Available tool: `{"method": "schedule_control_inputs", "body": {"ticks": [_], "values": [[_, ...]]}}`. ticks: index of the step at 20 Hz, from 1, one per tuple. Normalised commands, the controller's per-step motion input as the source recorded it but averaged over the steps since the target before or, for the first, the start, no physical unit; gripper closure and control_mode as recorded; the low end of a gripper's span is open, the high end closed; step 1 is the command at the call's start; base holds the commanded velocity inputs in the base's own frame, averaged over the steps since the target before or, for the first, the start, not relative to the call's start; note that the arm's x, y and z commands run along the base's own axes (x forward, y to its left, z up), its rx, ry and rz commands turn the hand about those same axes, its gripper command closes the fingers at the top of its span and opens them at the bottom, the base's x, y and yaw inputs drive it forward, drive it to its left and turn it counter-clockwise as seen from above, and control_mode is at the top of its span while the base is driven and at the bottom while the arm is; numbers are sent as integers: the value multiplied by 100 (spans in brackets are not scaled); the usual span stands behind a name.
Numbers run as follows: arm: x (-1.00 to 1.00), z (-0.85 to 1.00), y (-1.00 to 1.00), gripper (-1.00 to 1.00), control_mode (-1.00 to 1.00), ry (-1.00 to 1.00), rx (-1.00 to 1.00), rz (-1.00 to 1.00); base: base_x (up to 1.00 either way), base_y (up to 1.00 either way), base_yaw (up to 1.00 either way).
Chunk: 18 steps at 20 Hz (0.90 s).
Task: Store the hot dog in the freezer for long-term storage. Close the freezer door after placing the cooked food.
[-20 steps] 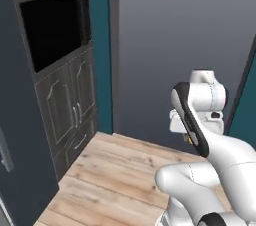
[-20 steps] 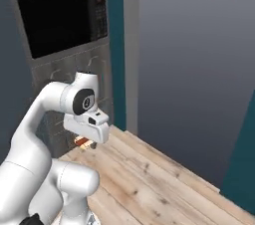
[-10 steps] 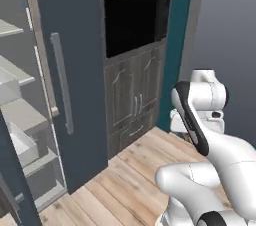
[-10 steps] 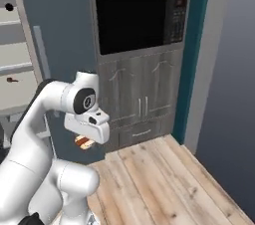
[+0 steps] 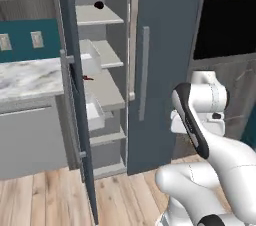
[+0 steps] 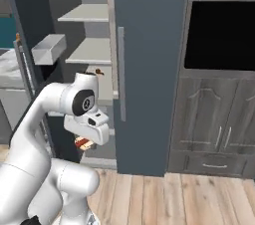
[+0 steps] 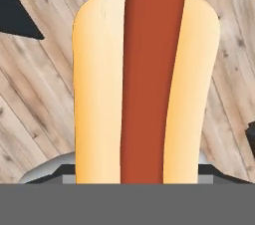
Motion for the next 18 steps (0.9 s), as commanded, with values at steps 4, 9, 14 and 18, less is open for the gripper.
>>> {"method": "schedule_control_inputs", "body": {"ticks": [4,9,14,18], "values": [[0,0,0,100,100,0,0,0,47,-29,77],[0,0,0,100,100,0,0,0,45,-48,60],[0,0,0,100,100,0,0,0,15,-56,10],[0,0,0,100,100,0,0,0,0,-43,-14]]}}
